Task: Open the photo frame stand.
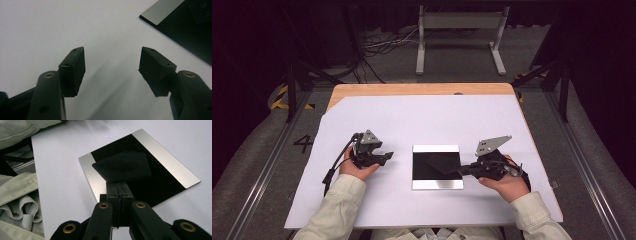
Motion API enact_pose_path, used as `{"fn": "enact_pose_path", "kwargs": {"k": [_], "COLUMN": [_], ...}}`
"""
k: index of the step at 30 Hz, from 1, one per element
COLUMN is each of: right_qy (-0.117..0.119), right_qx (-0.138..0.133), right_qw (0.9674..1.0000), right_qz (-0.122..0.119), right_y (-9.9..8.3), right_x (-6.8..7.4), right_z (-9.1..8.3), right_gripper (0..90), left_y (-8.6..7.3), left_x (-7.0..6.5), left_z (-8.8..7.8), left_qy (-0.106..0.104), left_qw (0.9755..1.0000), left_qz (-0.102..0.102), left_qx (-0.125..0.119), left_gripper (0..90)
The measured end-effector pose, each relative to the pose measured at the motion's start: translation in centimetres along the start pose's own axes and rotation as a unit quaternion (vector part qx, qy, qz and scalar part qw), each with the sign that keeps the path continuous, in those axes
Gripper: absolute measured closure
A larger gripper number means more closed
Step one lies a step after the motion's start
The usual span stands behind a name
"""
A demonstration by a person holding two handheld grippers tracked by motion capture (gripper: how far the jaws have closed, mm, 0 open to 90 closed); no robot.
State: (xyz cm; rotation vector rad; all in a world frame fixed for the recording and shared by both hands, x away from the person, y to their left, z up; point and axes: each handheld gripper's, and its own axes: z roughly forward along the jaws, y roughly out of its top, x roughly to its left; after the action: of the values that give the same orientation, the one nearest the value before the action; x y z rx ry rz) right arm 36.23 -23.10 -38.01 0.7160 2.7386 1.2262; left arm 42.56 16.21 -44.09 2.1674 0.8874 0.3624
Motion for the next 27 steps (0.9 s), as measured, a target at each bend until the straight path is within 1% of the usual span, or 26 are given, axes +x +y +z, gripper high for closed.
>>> {"fn": "enact_pose_path", "kwargs": {"k": [5, 7, 10, 13, 16, 17, 20, 27], "right_qy": [-0.012, -0.016, -0.022, -0.026, -0.027, -0.027, -0.031, -0.039], "right_qx": [-0.003, -0.004, -0.012, -0.014, -0.014, -0.015, -0.024, -0.039], "right_qw": [0.9999, 0.9998, 0.9996, 0.9994, 0.999, 0.9989, 0.9982, 0.9961], "right_qz": [0.005, 0.006, 0.012, 0.017, 0.032, 0.034, 0.044, 0.069], "right_y": [-0.1, -0.1, 0.0, 0.0, 0.0, 0.1, 0.1, 0.6], "right_x": [-0.3, -0.3, -0.4, -0.5, -0.7, -0.7, -0.7, -0.8], "right_z": [-0.7, -0.9, -1.4, -1.7, -1.9, -1.9, -2.1, -2.5], "right_gripper": [84.8, 83.4, 80.5, 77.5, 73.6, 72.4, 65.8, 55.9], "left_y": [0.0, 0.0, 0.0, 0.0, 0.0, 0.0, 0.0, 0.0], "left_x": [-0.1, -0.1, -0.2, -0.2, -0.2, -0.1, -0.1, -0.2], "left_z": [0.0, 0.0, 0.0, 0.0, 0.0, 0.1, 0.1, 0.2], "left_qy": [-0.001, 0.003, 0.002, 0.002, 0.002, 0.002, 0.002, 0.002], "left_qw": [1.0, 1.0, 1.0, 1.0, 1.0, 1.0, 1.0, 1.0], "left_qz": [-0.001, 0.003, 0.003, 0.004, 0.003, 0.003, 0.004, 0.003], "left_qx": [0.002, 0.002, 0.003, 0.004, 0.004, 0.004, 0.005, 0.006], "left_gripper": [38.5, 38.4, 38.4, 38.4, 38.4, 38.4, 38.4, 38.2]}}
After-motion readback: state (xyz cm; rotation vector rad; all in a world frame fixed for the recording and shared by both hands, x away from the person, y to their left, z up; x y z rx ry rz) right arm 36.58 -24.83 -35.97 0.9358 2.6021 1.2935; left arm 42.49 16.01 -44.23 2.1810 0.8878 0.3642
